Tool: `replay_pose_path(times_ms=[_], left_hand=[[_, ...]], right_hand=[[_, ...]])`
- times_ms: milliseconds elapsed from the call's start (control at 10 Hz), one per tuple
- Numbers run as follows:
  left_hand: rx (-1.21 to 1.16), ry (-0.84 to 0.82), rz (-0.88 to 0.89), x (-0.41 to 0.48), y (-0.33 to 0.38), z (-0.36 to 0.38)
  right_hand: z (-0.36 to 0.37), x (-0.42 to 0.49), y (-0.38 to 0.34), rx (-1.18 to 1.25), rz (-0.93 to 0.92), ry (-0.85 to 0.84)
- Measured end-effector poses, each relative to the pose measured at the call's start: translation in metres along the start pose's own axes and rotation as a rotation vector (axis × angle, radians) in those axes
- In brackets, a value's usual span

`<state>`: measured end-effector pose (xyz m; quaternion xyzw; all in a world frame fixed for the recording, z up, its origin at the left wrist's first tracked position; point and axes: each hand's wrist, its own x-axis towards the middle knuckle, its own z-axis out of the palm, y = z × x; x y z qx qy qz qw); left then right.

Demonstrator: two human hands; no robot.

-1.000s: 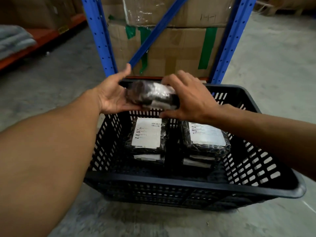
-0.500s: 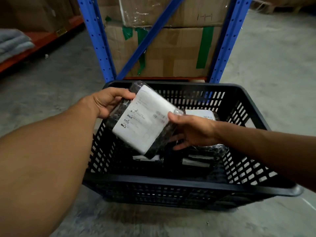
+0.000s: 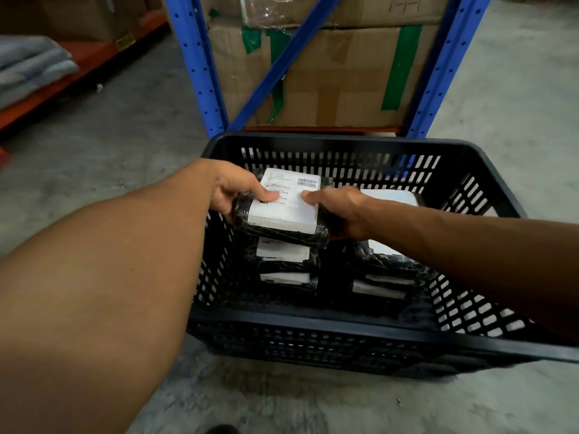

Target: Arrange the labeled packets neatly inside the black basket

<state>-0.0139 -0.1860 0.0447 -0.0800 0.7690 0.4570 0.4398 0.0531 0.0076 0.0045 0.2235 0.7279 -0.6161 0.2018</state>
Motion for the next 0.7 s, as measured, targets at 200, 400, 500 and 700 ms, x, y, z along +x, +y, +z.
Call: replay_pose_path(times_ms=[200,400,500,700], left_hand=[[0.193,0.065,-0.065,0.015,-0.015,0.010],[0.186,0.040,-0.127,0.027,-0.023,0.013],[0.224,0.059,-0.147,0.032,-0.020,0.013],[0.462,0.231,-0.151,0.021,0.009,0.015]], right_hand=[[0.017,0.016,0.016,-0.379,-0.056,0.149],[0.026,0.025,0.022,-0.553,-0.060,0.138],[0.020,0.024,0.020,-0.581,-0.087,0.097],[0.016,0.014,0.007,-0.546,-0.129,0.133]])
